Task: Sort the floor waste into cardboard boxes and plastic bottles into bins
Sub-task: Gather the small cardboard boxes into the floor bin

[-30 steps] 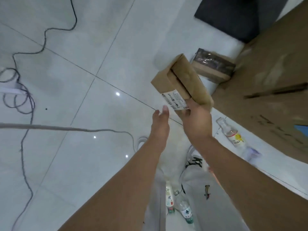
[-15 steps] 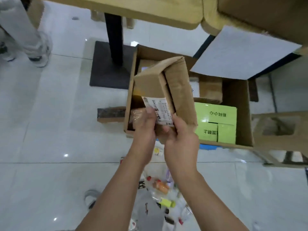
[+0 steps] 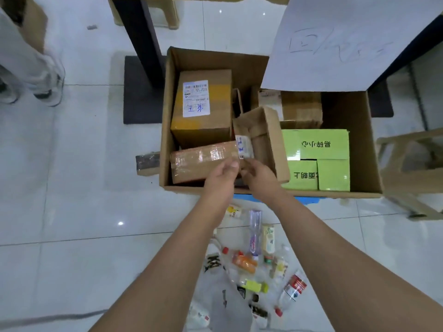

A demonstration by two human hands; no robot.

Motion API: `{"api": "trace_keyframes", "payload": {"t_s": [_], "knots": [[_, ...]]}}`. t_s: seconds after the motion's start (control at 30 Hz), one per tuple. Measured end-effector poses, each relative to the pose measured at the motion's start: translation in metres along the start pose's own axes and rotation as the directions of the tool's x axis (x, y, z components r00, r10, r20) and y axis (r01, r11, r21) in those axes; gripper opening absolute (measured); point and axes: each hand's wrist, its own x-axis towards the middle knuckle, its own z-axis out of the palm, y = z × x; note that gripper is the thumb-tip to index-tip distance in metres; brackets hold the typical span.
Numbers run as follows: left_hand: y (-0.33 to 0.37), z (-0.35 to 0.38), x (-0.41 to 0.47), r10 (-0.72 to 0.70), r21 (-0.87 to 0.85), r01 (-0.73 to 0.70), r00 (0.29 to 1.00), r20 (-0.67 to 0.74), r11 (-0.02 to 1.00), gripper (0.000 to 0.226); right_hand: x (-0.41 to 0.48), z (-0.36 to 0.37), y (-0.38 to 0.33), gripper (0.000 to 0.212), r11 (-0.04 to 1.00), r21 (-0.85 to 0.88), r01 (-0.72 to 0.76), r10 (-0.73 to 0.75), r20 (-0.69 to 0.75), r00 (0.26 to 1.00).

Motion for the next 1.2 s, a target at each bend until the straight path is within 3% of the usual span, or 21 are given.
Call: {"api": "trace_keyframes", "payload": {"t_s": [0.07, 0.17, 0.27, 0.43, 0.6, 0.93, 1.1, 1.2], "knots": [[-0.009, -0.006, 0.004, -0.034, -0.004, 0.033, 0.999, -0.005, 0.999, 0.016, 0.002, 0.005, 0.007, 0.043, 0.997, -0.075, 0.03, -0.029, 0.02, 0.999], [-0.017, -0.012, 0.01, -0.053, -0.005, 0.053, 0.999, -0.003, 0.999, 0.033, 0.002, 0.003, 0.01, 0.045, 0.999, -0.009, 0.044, -0.044, -0.008, 0.999], [-0.02, -0.017, 0.012, -0.053, -0.013, 0.053, 0.999, 0.0, 0.999, 0.035, -0.002, 0.002, 0.005, 0.043, 0.998, 0.03, 0.054, -0.053, -0.06, 0.997], [-0.002, -0.033, 0.012, 0.018, -0.094, -0.018, 1.0, 0.004, 0.995, 0.032, -0.011, 0.003, -0.03, 0.043, 0.98, 0.107, 0.166, -0.133, -0.264, 0.955], [0.029, -0.069, 0.011, 0.097, -0.173, -0.1, 0.995, -0.024, 0.98, 0.032, -0.016, 0.016, -0.084, 0.042, 0.955, 0.11, 0.276, -0.236, -0.285, 0.929], [0.026, -0.202, -0.002, 0.141, -0.339, -0.217, 0.962, -0.234, 0.916, 0.031, -0.03, 0.119, -0.159, 0.039, 0.911, 0.077, 0.405, -0.397, -0.099, 0.912], [-0.034, -0.267, -0.014, -0.03, -0.38, -0.129, 0.922, -0.385, 0.916, 0.026, -0.04, 0.208, -0.167, 0.038, 0.884, -0.021, 0.467, -0.466, 0.049, 0.883], [-0.078, -0.285, -0.017, -0.141, -0.382, -0.031, 0.9, -0.413, 0.924, 0.026, -0.022, 0.256, -0.148, 0.038, 0.89, -0.147, 0.431, -0.415, 0.125, 0.901]]}}
